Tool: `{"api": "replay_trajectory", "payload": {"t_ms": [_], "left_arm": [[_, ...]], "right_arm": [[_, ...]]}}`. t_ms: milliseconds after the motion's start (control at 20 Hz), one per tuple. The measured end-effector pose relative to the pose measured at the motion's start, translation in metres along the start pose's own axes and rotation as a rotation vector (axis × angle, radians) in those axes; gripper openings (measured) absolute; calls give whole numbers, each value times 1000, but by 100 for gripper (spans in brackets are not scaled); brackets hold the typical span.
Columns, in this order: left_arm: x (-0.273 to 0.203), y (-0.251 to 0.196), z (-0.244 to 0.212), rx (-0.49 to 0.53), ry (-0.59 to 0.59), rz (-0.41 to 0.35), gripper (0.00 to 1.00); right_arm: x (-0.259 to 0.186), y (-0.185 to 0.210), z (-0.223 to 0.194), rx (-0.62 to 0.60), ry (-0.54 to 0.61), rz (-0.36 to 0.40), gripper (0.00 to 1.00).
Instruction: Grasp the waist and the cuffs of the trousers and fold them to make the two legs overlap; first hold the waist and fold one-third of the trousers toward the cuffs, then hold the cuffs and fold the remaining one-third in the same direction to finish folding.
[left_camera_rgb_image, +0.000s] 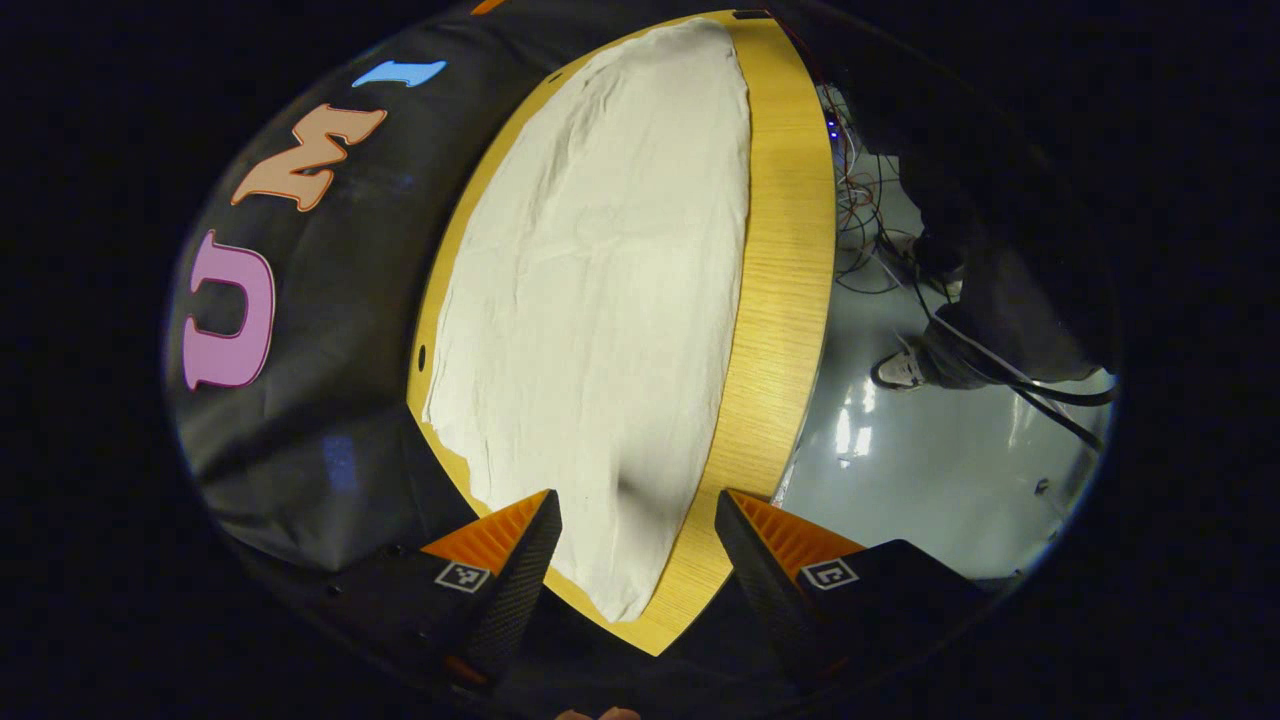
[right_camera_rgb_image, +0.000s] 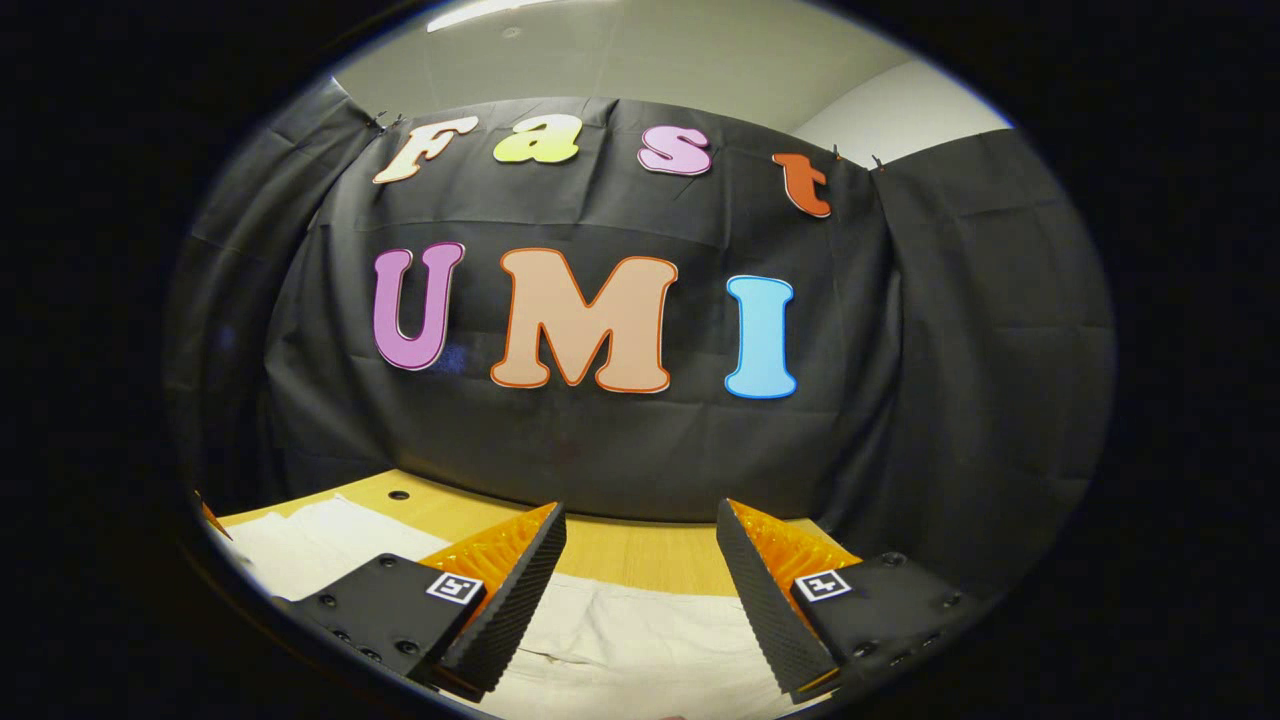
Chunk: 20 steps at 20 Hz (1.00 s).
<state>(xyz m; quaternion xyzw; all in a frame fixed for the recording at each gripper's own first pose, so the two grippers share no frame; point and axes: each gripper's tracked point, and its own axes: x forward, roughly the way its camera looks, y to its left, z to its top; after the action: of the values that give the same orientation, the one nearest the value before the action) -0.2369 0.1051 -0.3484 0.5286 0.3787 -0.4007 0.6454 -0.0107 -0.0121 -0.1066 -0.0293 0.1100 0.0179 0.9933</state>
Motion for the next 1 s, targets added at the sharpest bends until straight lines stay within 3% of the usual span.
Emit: {"api": "replay_trajectory", "payload": {"t_ms": [300, 400, 450, 500, 650, 700, 1000], "left_arm": [[23, 18, 3, 57, 22, 9, 88], [34, 21, 4, 50, 44, 26, 69], [38, 22, 3, 61, 54, 36, 49], [39, 19, 3, 54, 56, 27, 45], [42, 9, 4, 18, 64, 9, 8], [40, 8, 4, 23, 67, 30, 3], [43, 11, 2, 13, 68, 107, 0]], "right_arm": [[-11, -25, -15, -43, 28, -48, 97], [-20, -37, -28, -76, 57, -70, 97], [-24, -41, -35, -91, 73, -75, 97], [-26, -44, -38, -104, 80, -76, 97], [-33, -54, -52, -171, 110, -73, 98], [-36, -58, -58, -210, 119, -63, 98], [-67, -91, -99, -494, 206, 9, 98]]}}
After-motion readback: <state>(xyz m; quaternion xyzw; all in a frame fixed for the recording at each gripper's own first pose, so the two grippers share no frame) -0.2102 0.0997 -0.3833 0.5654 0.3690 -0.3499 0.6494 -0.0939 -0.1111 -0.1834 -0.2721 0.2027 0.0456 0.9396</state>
